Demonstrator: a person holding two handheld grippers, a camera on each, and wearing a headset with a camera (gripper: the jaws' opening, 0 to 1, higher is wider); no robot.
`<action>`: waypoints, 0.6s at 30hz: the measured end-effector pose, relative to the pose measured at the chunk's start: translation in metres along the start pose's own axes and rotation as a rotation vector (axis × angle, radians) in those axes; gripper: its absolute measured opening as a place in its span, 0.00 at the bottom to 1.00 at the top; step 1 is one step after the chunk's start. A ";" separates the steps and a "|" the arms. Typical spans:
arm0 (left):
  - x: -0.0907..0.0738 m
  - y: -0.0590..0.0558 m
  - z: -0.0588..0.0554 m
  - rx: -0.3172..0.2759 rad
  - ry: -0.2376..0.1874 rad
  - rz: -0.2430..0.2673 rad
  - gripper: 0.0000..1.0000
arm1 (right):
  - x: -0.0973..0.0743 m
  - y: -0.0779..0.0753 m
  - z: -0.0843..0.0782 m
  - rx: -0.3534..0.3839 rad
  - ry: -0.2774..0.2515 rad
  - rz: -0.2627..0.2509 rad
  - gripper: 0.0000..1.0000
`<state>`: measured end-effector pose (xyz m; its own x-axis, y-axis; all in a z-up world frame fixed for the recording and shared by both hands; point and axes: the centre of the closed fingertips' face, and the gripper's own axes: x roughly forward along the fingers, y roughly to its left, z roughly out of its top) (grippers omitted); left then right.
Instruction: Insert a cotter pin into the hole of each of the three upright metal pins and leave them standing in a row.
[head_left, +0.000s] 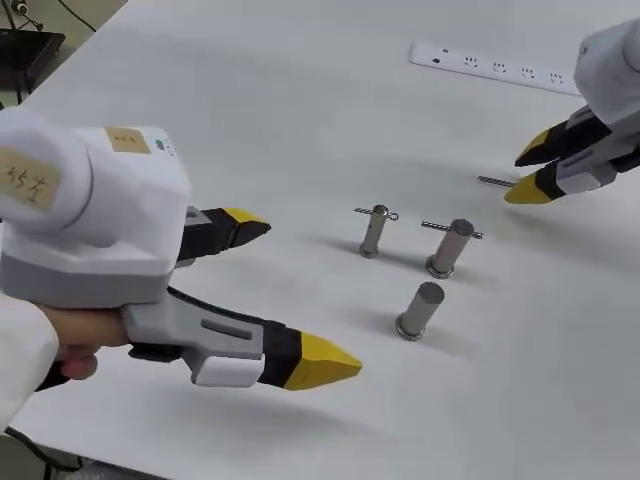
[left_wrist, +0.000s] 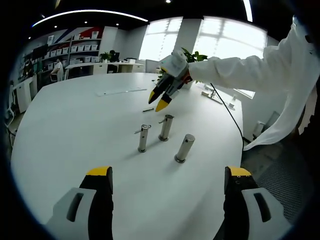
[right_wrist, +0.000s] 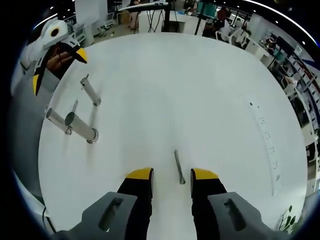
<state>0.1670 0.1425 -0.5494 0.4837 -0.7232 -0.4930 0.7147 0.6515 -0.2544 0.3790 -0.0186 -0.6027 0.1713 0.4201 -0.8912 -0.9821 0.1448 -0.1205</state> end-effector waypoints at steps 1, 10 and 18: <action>0.000 0.001 -0.001 -0.004 0.005 0.003 0.92 | 0.001 0.000 0.000 -0.001 0.002 0.000 0.25; 0.005 -0.003 -0.006 -0.005 0.022 -0.006 0.92 | 0.011 -0.006 -0.006 0.017 0.029 -0.009 0.15; 0.009 -0.009 -0.004 0.008 0.019 -0.028 0.90 | 0.011 -0.005 -0.010 0.030 0.044 -0.026 0.08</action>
<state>0.1626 0.1313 -0.5549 0.4538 -0.7363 -0.5020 0.7318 0.6293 -0.2615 0.3851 -0.0234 -0.6158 0.1927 0.3761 -0.9063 -0.9744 0.1826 -0.1314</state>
